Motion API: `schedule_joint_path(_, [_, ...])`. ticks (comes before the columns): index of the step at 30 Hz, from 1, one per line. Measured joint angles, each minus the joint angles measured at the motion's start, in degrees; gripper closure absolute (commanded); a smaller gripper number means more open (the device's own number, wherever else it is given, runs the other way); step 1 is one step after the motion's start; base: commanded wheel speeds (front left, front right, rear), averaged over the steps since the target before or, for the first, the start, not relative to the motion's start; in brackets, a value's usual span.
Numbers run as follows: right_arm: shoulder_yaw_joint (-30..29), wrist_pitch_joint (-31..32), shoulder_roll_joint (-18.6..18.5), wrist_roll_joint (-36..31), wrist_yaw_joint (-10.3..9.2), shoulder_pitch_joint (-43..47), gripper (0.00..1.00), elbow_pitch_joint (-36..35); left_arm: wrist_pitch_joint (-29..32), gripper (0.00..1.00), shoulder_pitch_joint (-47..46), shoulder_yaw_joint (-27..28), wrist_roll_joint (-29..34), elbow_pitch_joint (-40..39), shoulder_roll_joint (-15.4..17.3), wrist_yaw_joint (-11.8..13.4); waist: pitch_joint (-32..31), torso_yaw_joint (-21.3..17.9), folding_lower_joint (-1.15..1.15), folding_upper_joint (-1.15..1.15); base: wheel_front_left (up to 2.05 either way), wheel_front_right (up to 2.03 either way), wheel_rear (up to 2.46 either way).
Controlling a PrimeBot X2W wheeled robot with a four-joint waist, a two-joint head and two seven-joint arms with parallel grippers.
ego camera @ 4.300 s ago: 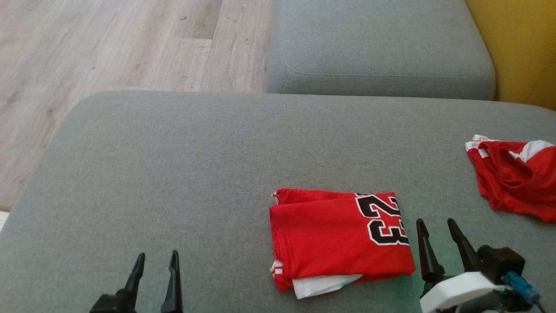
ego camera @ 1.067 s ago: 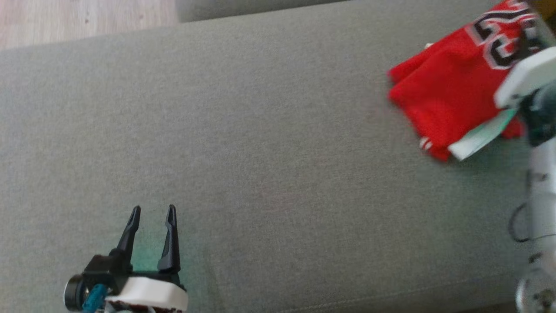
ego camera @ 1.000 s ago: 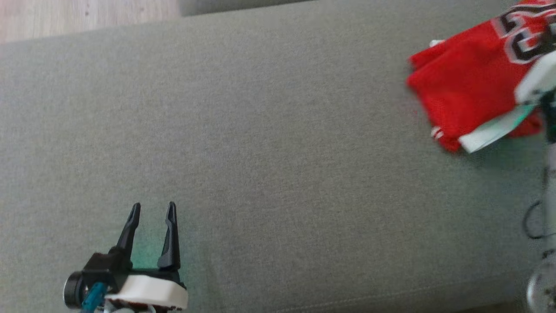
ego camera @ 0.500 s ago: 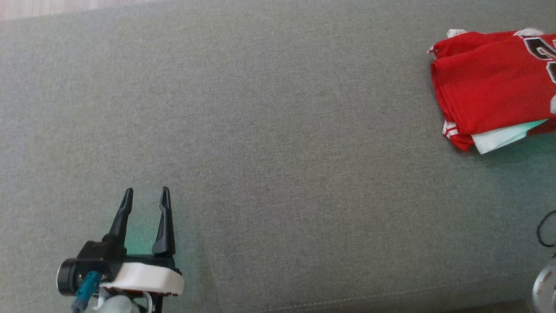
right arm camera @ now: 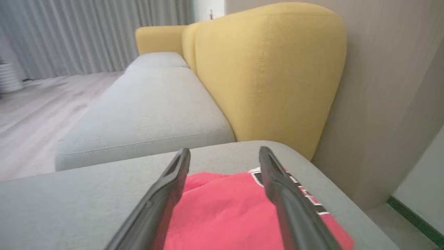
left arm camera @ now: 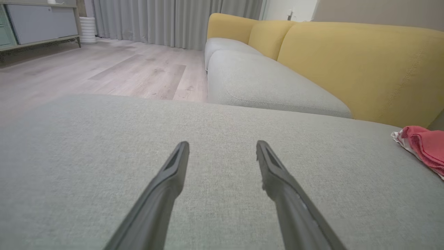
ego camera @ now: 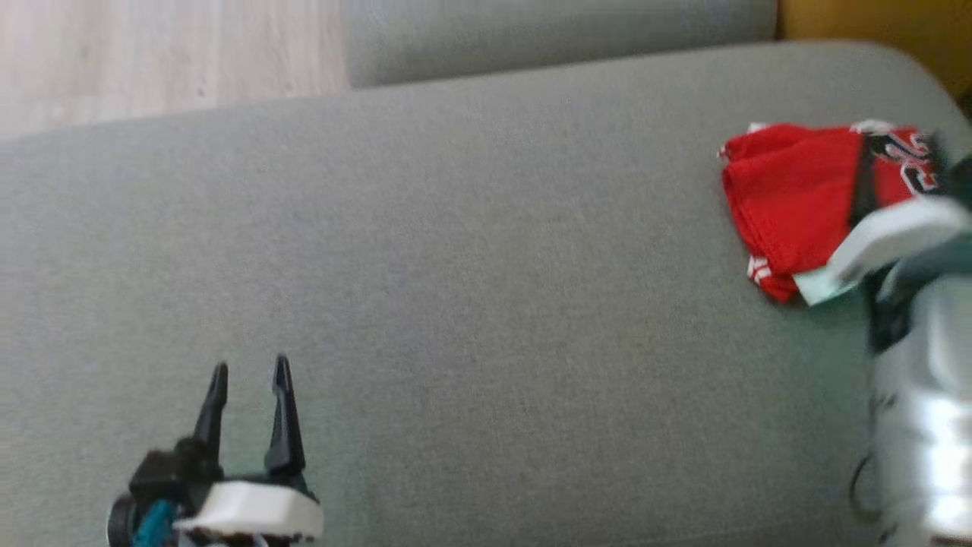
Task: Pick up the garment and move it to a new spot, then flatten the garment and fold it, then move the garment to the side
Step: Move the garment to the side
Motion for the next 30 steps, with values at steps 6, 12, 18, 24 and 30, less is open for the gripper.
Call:
schedule_joint_path(6, [7.47, -4.34, 2.35, 4.9, 0.0, 11.39, 0.0, -3.42, -0.04, 0.0, 4.02, 0.02, -0.56, 1.31, -0.62, 0.43, -4.73, 2.32, -0.01, 0.0, 0.0, 0.0, 0.0])
schedule_joint_path(12, [15.55, -6.93, 3.0, 13.0, 0.0, 22.54, 0.0, -10.34, -0.04, 0.0, 6.23, 0.1, -0.94, 1.46, -0.77, 1.02, -7.32, 5.94, -0.01, 0.0, 0.0, 0.0, 0.0])
schedule_joint_path(18, [20.33, -7.99, 3.49, 20.92, 0.0, 34.54, 0.0, -19.04, -0.04, 0.0, 8.68, 0.19, -0.94, 2.08, -0.8, 1.4, -9.84, 8.76, 0.0, 0.0, 0.0, 0.0, 0.0])
schedule_joint_path(24, [21.54, -8.51, 3.56, 22.04, 0.0, 42.66, 0.0, -24.52, 0.05, 0.0, 9.32, -0.43, -0.86, 2.25, -0.67, 1.4, -11.48, 9.61, 0.0, 0.0, 0.0, 0.0, 0.0])
schedule_joint_path(30, [22.56, -8.53, 3.6, 22.65, 0.0, 46.34, 0.0, -26.46, 0.29, 0.0, 9.65, -1.46, -0.59, 2.57, -0.6, 1.36, -12.26, 9.15, 0.01, 0.0, 0.0, 0.0, 0.0])
